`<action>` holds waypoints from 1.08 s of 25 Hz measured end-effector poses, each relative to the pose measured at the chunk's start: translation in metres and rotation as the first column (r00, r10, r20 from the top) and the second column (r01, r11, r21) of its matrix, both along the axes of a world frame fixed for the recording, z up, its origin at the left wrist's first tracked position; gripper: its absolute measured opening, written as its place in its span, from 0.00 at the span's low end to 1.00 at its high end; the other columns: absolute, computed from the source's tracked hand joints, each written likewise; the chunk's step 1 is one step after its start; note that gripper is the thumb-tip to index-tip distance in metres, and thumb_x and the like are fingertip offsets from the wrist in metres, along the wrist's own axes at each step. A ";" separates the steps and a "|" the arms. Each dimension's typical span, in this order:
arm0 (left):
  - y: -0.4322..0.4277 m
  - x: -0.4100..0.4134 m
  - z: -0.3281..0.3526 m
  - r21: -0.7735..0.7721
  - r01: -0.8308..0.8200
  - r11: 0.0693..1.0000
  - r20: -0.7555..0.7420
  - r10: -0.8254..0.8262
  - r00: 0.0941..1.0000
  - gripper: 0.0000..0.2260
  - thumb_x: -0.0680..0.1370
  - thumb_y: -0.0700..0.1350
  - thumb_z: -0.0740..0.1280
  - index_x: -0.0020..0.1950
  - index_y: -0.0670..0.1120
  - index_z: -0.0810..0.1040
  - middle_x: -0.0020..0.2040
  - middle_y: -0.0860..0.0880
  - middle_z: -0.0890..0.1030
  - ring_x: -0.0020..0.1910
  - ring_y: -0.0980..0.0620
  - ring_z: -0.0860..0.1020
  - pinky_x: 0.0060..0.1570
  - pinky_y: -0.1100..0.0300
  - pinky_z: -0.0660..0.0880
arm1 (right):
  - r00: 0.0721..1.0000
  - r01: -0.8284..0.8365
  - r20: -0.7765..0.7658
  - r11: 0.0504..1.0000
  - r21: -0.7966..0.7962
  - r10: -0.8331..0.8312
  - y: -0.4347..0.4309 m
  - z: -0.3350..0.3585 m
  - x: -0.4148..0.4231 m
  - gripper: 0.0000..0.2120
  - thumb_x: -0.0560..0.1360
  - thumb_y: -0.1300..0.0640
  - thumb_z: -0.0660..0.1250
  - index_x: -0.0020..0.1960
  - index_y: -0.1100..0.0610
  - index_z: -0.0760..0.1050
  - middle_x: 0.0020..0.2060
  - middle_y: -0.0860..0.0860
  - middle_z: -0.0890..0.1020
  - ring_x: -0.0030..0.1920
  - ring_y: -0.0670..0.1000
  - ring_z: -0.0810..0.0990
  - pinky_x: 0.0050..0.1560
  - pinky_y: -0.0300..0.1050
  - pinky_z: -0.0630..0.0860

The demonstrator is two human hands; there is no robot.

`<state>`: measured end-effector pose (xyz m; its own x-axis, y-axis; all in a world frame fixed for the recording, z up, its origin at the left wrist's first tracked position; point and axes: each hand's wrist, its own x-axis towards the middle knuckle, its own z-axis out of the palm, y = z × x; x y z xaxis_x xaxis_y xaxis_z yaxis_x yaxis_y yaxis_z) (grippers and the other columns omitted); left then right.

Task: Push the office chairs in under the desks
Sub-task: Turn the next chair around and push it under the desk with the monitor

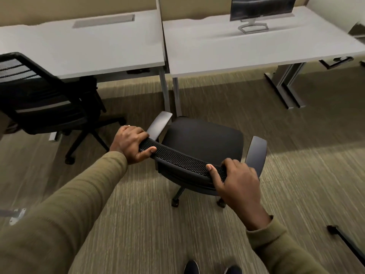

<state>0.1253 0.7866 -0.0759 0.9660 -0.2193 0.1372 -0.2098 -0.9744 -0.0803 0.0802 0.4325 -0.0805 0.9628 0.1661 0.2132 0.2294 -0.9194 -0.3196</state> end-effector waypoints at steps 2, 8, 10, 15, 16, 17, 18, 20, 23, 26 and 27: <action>-0.010 0.034 -0.001 -0.008 0.007 1.000 -0.003 -0.007 1.000 0.43 0.74 0.74 0.41 0.53 0.42 0.83 0.48 0.43 0.83 0.50 0.41 0.80 0.57 0.44 0.71 | 1.000 0.019 0.025 0.999 -0.043 -0.018 -0.008 -0.001 0.033 0.25 0.79 0.29 0.51 0.42 0.49 0.71 0.35 0.45 0.74 0.36 0.50 0.72 0.40 0.47 0.61; -0.058 0.130 -0.008 -0.062 -0.016 0.998 0.038 0.018 0.999 0.35 0.74 0.70 0.51 0.49 0.42 0.83 0.44 0.43 0.82 0.45 0.41 0.81 0.55 0.46 0.71 | 0.995 0.023 0.094 0.996 -0.085 -0.015 -0.054 -0.002 0.145 0.26 0.78 0.29 0.53 0.40 0.50 0.71 0.32 0.47 0.74 0.34 0.53 0.73 0.36 0.47 0.60; -0.074 0.163 -0.010 -0.068 -0.039 0.997 0.038 0.042 0.998 0.37 0.75 0.71 0.48 0.49 0.42 0.83 0.45 0.43 0.83 0.45 0.41 0.80 0.55 0.46 0.71 | 0.995 0.001 0.104 0.994 -0.105 0.010 -0.070 -0.001 0.188 0.26 0.78 0.29 0.53 0.40 0.50 0.70 0.32 0.47 0.74 0.33 0.53 0.73 0.35 0.48 0.62; -0.117 0.253 -0.008 -0.057 -0.087 0.995 -0.010 0.087 0.996 0.43 0.75 0.73 0.40 0.50 0.42 0.83 0.47 0.43 0.83 0.47 0.42 0.80 0.56 0.45 0.71 | 0.991 -0.043 0.124 0.992 -0.116 0.057 -0.115 -0.003 0.297 0.26 0.78 0.29 0.53 0.39 0.50 0.69 0.32 0.47 0.73 0.33 0.53 0.73 0.35 0.48 0.59; -0.126 0.272 -0.008 -0.057 -0.096 0.994 -0.019 0.095 0.995 0.43 0.76 0.73 0.40 0.51 0.42 0.82 0.47 0.43 0.83 0.47 0.42 0.80 0.56 0.46 0.71 | 0.990 -0.049 0.124 0.991 -0.127 0.065 -0.123 -0.002 0.320 0.26 0.78 0.29 0.53 0.39 0.50 0.70 0.32 0.47 0.73 0.33 0.53 0.73 0.35 0.48 0.59; -0.132 0.288 -0.008 -0.058 -0.106 0.993 -0.027 0.105 0.994 0.42 0.76 0.73 0.41 0.51 0.43 0.82 0.47 0.44 0.82 0.47 0.42 0.80 0.56 0.46 0.71 | 0.989 -0.055 0.127 0.989 -0.137 0.073 -0.129 -0.001 0.341 0.26 0.78 0.29 0.52 0.39 0.50 0.70 0.32 0.47 0.74 0.33 0.53 0.73 0.35 0.47 0.59; -0.137 0.303 -0.008 -0.056 -0.118 0.991 -0.031 0.117 0.993 0.41 0.76 0.72 0.42 0.52 0.43 0.82 0.48 0.44 0.82 0.48 0.43 0.80 0.57 0.46 0.71 | 0.988 -0.064 0.131 0.987 -0.145 0.083 -0.134 -0.001 0.360 0.26 0.78 0.29 0.52 0.39 0.50 0.71 0.32 0.46 0.74 0.33 0.52 0.73 0.35 0.47 0.59; -0.145 0.334 -0.009 -0.049 -0.147 0.988 -0.030 0.146 0.989 0.38 0.75 0.71 0.44 0.52 0.44 0.82 0.46 0.46 0.82 0.47 0.43 0.79 0.56 0.47 0.70 | 0.985 -0.075 0.140 0.985 -0.156 0.098 -0.141 -0.002 0.397 0.27 0.78 0.29 0.52 0.39 0.50 0.71 0.32 0.46 0.74 0.33 0.51 0.73 0.35 0.47 0.60; -0.151 0.382 -0.008 -0.007 -0.178 0.984 -0.039 0.177 0.983 0.35 0.76 0.70 0.45 0.50 0.46 0.81 0.43 0.47 0.80 0.44 0.45 0.78 0.51 0.49 0.71 | 0.982 -0.096 0.146 0.981 -0.167 0.121 -0.145 -0.002 0.453 0.27 0.79 0.29 0.51 0.39 0.50 0.71 0.32 0.46 0.74 0.33 0.51 0.73 0.35 0.47 0.60; -0.151 0.426 -0.012 0.003 -0.185 0.983 -0.035 0.185 0.982 0.35 0.76 0.70 0.45 0.49 0.45 0.80 0.41 0.46 0.80 0.42 0.44 0.77 0.49 0.49 0.71 | 0.979 -0.103 0.155 0.979 -0.177 0.131 -0.145 -0.004 0.502 0.27 0.79 0.30 0.52 0.39 0.51 0.72 0.32 0.47 0.74 0.33 0.52 0.73 0.35 0.47 0.61; -0.152 0.437 -0.012 -0.008 -0.195 0.981 -0.032 0.195 0.980 0.35 0.76 0.70 0.45 0.50 0.45 0.80 0.41 0.46 0.80 0.42 0.44 0.77 0.49 0.49 0.71 | 0.979 -0.112 0.151 0.978 -0.174 0.139 -0.145 -0.002 0.515 0.26 0.78 0.30 0.52 0.40 0.50 0.72 0.32 0.47 0.75 0.33 0.52 0.74 0.35 0.47 0.62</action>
<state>0.5619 0.6350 -0.0877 0.9938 -0.0251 0.1081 -0.0180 -0.9976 -0.0662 0.5953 0.2877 -0.0827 0.8868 0.3292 0.3244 0.3829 -0.9164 -0.1166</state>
